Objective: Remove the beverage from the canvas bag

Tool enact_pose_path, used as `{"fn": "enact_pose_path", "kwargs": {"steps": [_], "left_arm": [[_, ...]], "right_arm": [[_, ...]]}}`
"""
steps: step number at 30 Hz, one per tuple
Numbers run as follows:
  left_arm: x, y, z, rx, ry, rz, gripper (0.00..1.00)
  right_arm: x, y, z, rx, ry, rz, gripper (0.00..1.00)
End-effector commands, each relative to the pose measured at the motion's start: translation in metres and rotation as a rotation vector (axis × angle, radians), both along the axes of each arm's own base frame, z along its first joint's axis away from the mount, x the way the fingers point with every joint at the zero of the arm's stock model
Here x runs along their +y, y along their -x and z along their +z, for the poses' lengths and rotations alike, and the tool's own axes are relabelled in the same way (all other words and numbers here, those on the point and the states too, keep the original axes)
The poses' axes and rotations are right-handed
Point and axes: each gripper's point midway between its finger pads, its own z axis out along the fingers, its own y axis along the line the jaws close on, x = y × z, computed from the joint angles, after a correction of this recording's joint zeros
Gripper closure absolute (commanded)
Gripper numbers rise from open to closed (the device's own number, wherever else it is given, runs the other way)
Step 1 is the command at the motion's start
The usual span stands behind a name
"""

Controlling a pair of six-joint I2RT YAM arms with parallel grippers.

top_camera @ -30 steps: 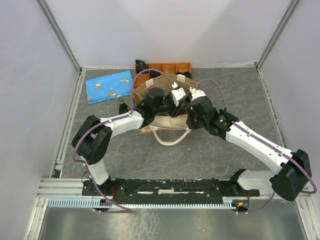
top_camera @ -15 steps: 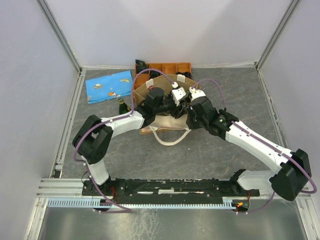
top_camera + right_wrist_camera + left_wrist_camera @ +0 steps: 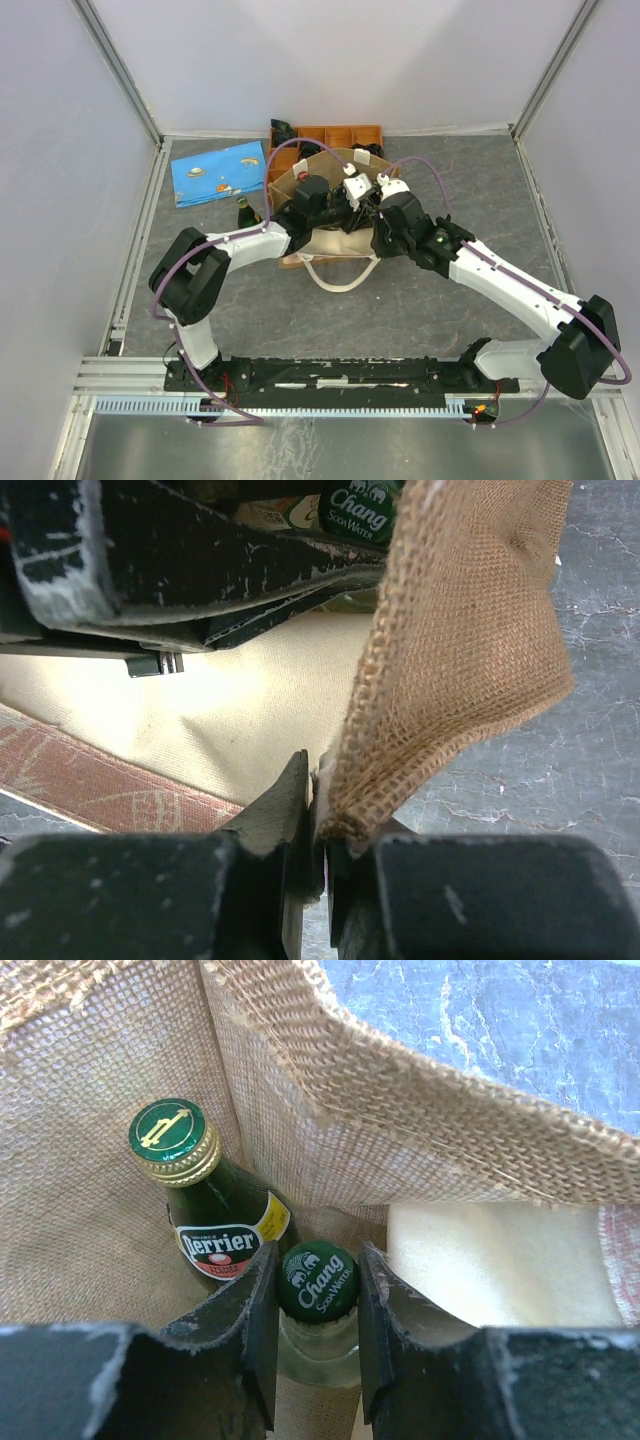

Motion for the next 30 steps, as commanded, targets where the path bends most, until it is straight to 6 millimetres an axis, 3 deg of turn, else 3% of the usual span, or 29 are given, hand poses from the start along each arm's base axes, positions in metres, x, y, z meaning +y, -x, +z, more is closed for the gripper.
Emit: {"fn": "enact_pose_path", "kwargs": {"steps": [1,6,15,21,30], "left_arm": [[-0.002,-0.004,0.000,0.014,0.009,0.000,0.97],[0.000,-0.013,0.061,-0.082,0.071,0.042,0.97],[0.014,-0.016,0.193,-0.291,0.202,0.106,0.97],[0.043,-0.004,0.262,-0.401,0.267,0.186,0.97],[0.106,0.028,0.352,-0.482,0.333,0.353,0.97]], "right_arm": [[0.006,-0.004,0.019,-0.041,-0.018,0.026,0.86],[0.005,-0.004,0.020,-0.043,-0.016,0.025,0.86],[0.003,-0.006,0.020,-0.054,-0.008,0.020,0.87],[0.004,-0.006,0.020,-0.055,-0.010,0.023,0.87],[0.008,-0.007,0.016,-0.051,-0.012,0.037,0.87]]}}
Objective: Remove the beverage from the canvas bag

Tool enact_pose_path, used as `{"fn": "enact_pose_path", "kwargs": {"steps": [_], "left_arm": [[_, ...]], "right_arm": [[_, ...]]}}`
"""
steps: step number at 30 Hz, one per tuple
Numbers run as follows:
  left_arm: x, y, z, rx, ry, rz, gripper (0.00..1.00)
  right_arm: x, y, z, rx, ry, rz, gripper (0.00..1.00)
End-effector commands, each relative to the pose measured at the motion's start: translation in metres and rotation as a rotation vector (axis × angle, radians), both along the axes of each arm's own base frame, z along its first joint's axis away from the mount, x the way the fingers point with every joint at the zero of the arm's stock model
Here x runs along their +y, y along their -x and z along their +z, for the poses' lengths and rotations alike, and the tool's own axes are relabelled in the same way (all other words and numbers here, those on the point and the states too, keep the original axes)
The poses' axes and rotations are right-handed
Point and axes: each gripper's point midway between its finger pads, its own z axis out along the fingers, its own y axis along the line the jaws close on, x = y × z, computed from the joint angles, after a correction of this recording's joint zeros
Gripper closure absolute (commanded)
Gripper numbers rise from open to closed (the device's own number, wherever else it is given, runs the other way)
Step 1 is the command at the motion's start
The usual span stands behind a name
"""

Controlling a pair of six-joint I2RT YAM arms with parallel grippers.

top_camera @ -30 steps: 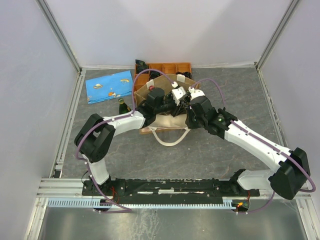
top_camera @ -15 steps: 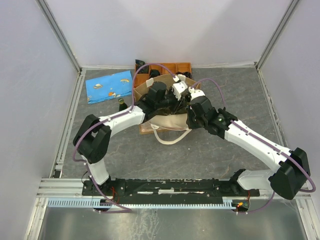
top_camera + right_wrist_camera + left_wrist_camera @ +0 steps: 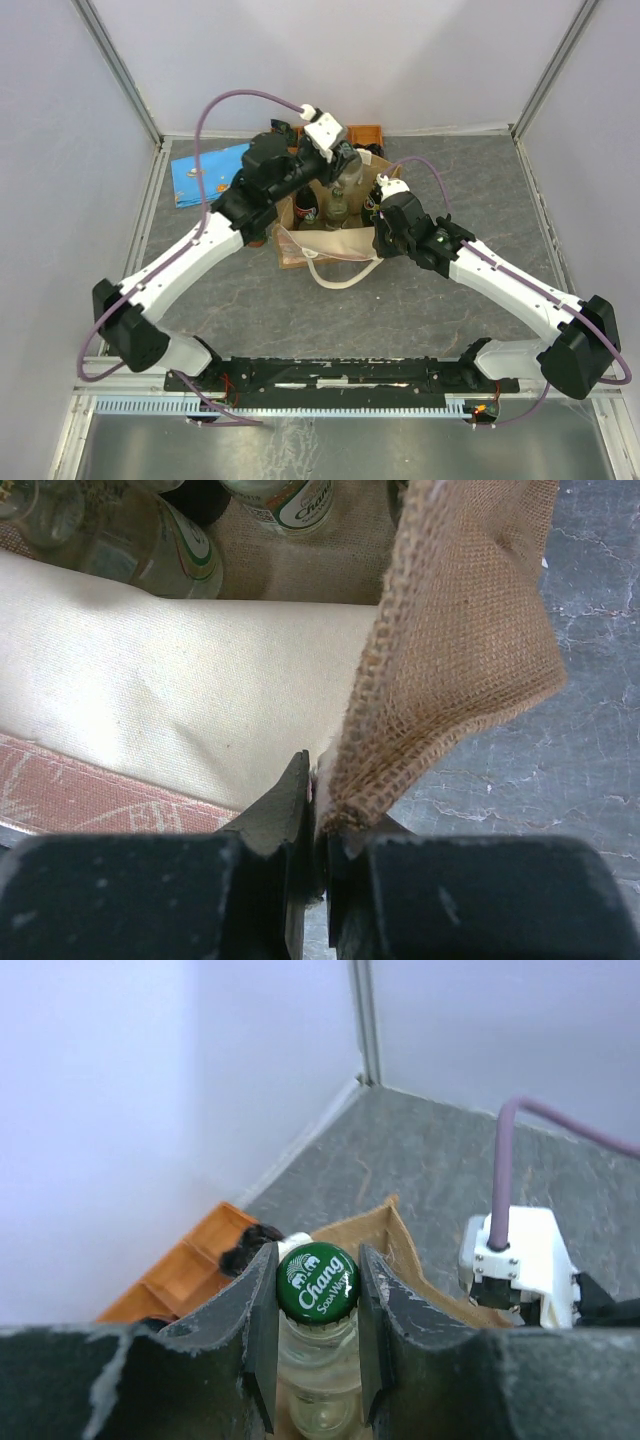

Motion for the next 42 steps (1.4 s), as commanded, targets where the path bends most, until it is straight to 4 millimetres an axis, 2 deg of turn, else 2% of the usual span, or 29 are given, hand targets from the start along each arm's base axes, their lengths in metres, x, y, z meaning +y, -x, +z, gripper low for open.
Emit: {"fn": "enact_pose_path", "kwargs": {"steps": [1,2,3,5,10,14,22,25,33,38,42], "left_arm": [[0.059,0.025,0.147,-0.266,0.183,0.150,0.97],[0.068,0.027,0.154,-0.261,0.178,0.185,0.97],[0.090,0.029,0.166,-0.250,0.166,0.271,0.97],[0.110,0.036,0.175,-0.252,0.165,0.330,0.97],[0.163,0.050,0.169,-0.216,0.150,0.512,0.97],[0.194,0.056,0.140,-0.137,0.111,0.638,0.97],[0.234,0.085,0.064,0.021,0.142,0.748,0.97],[0.238,0.091,0.025,0.078,0.131,0.754,0.97],[0.236,0.091,-0.058,0.167,0.169,0.778,0.97],[0.234,0.088,-0.090,0.168,0.230,0.786,0.97],[0.234,0.082,-0.107,0.170,0.243,0.812,0.97]], "right_arm": [[0.011,-0.008,0.016,-0.048,-0.035,0.026,0.87],[0.012,-0.009,0.016,-0.048,-0.035,0.027,0.87],[0.014,-0.010,0.015,-0.049,-0.038,0.033,0.88],[0.016,-0.010,0.014,-0.048,-0.040,0.037,0.88],[0.019,-0.013,0.015,-0.053,-0.043,0.044,0.88],[0.022,-0.017,0.018,-0.062,-0.038,0.055,0.89],[0.023,-0.019,0.020,-0.065,-0.044,0.046,0.89],[0.021,-0.016,0.018,-0.058,-0.044,0.045,0.89],[0.018,-0.011,0.012,-0.037,-0.030,0.054,0.89],[0.016,-0.010,0.014,-0.037,-0.026,0.053,0.89],[0.017,-0.010,0.015,-0.033,-0.028,0.056,0.89]]}}
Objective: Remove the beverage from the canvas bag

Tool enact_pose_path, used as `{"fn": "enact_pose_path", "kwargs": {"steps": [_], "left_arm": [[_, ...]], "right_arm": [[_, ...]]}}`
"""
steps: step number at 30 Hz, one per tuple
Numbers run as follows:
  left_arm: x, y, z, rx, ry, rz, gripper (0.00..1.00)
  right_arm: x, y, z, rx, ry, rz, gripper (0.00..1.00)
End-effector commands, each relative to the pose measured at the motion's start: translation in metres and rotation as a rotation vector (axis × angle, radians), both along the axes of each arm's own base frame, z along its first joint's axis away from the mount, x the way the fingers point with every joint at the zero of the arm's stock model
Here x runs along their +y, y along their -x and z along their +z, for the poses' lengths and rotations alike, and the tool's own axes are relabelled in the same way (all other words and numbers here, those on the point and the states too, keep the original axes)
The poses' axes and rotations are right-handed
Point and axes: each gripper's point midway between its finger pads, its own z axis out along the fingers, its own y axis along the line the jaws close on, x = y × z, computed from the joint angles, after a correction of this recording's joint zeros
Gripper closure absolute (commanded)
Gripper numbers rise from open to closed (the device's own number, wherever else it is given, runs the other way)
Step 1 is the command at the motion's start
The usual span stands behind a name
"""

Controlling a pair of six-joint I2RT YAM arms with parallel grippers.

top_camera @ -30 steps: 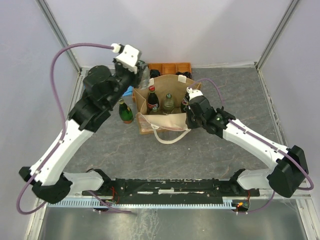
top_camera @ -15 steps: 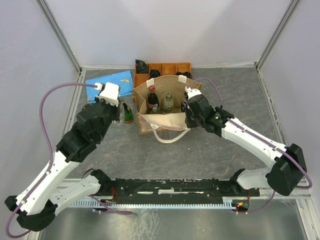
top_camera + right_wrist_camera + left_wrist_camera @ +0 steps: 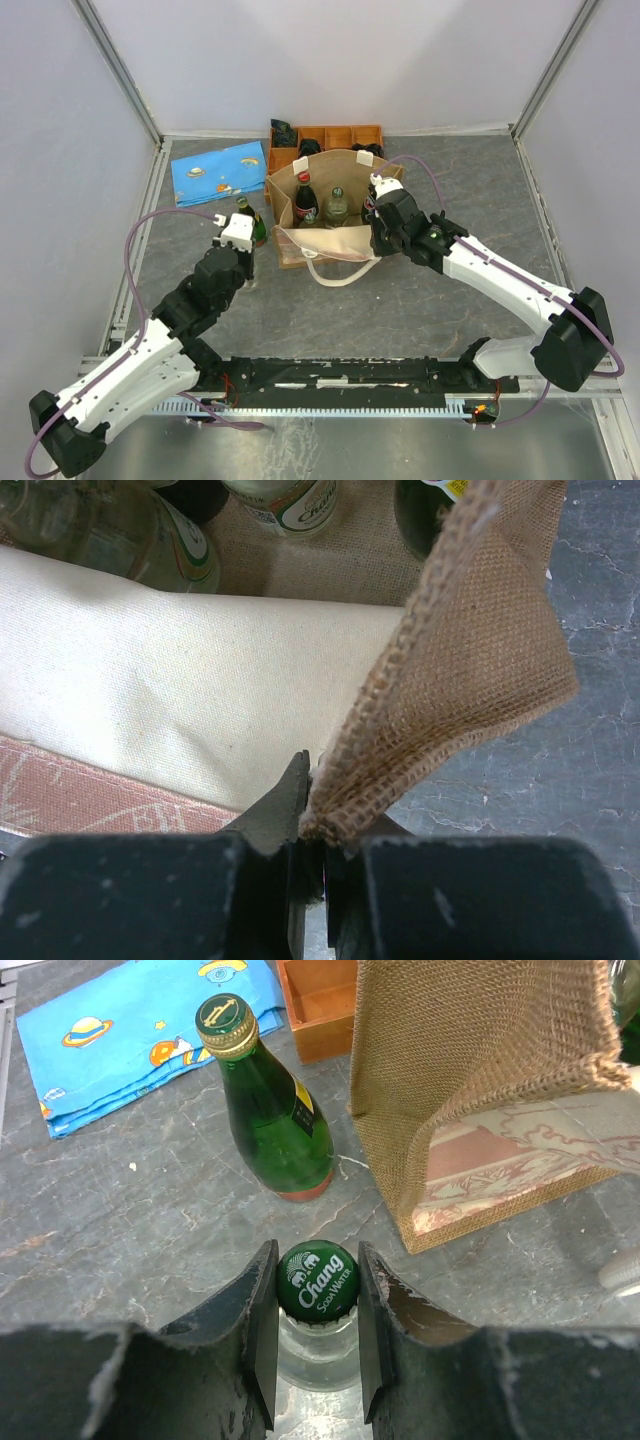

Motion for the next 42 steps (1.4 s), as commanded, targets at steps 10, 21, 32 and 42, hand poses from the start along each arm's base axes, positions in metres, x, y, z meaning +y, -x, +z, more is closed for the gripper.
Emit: {"fn": "enact_pose_path", "kwargs": {"steps": [10,21,32,42], "left_arm": [[-0.017,-0.033,0.041,-0.234,0.265,0.081,0.97],[-0.019,-0.029,0.009,-0.138,0.260,0.093,0.68],[-0.015,-0.026,0.045,-0.177,0.268,0.085,0.01],[-0.086,-0.037,0.191,-0.387,0.261,-0.297,0.06]], "right_arm": [[0.014,-0.002,0.022,-0.032,-0.067,0.042,0.89],[0.013,0.001,0.022,-0.035,-0.068,0.045,0.88],[0.015,-0.002,0.020,-0.037,-0.076,0.047,0.88],[0.010,0.002,0.024,-0.044,-0.085,0.029,0.89]]}}
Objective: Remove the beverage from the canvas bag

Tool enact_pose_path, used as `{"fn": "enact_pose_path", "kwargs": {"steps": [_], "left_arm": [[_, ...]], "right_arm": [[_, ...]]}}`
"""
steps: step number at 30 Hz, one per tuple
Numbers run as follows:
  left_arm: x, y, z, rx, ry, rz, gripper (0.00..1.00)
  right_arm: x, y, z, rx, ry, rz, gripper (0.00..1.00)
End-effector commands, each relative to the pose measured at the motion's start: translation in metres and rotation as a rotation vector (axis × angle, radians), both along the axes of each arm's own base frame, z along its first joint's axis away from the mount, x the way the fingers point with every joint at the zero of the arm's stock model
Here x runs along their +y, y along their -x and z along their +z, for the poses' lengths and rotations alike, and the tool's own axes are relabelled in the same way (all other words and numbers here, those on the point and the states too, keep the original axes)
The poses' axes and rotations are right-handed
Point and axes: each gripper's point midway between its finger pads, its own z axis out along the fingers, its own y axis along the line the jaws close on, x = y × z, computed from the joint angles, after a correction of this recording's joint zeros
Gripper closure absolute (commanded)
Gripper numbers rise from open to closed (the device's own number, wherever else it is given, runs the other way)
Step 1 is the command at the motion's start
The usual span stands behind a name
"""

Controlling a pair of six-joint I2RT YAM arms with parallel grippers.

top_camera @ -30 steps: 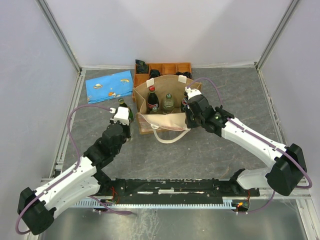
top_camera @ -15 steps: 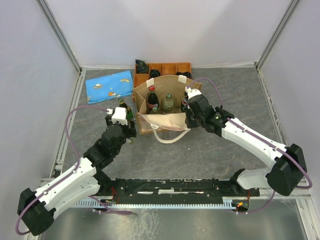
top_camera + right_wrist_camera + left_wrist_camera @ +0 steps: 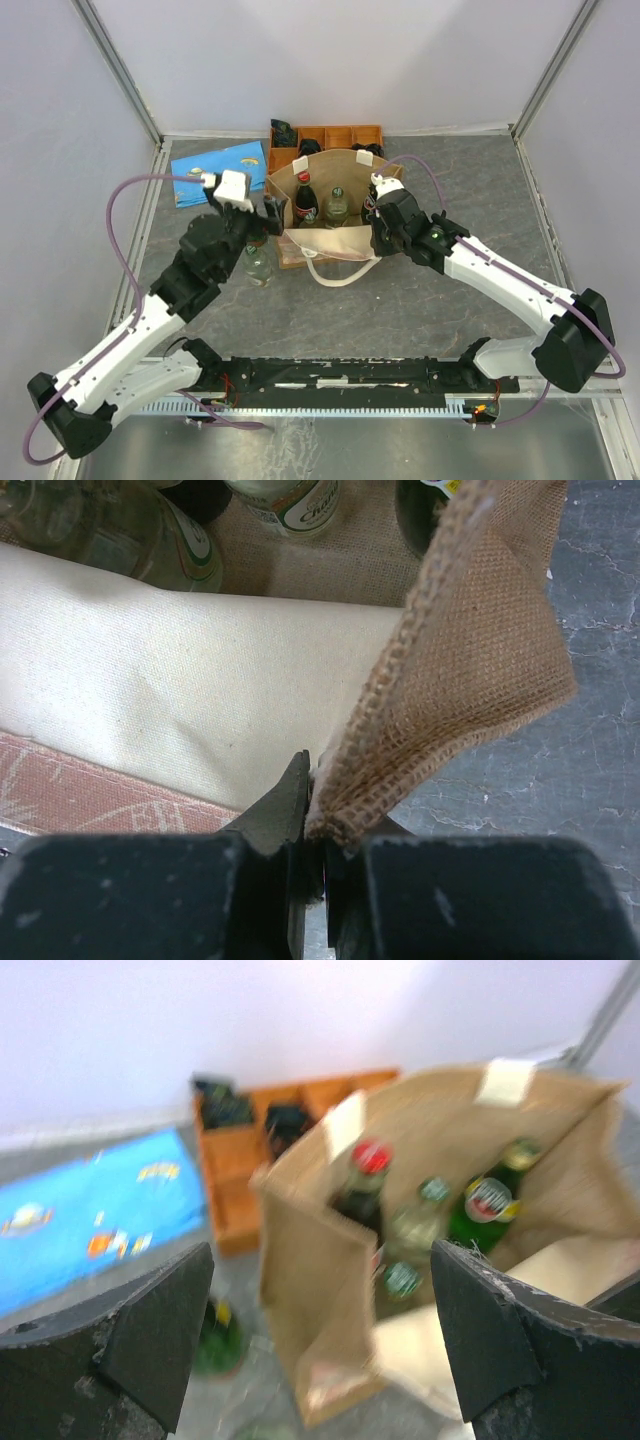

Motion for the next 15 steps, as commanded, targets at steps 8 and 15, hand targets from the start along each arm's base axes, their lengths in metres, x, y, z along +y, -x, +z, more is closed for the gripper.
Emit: {"fn": "enact_pose_path", "kwargs": {"steps": [8,15], "left_arm": [[-0.122,-0.034,0.104,-0.260,-0.081,-0.463,0.06],[-0.185,-0.073,0.064,-0.205,-0.112,-0.607,0.07]], "right_arm": [[-0.001,0.005,0.030,-0.061,-0.086,-0.021,0.89],[-0.010,0.010,0.030,-0.057,-0.075,-0.043,0.89]]}}
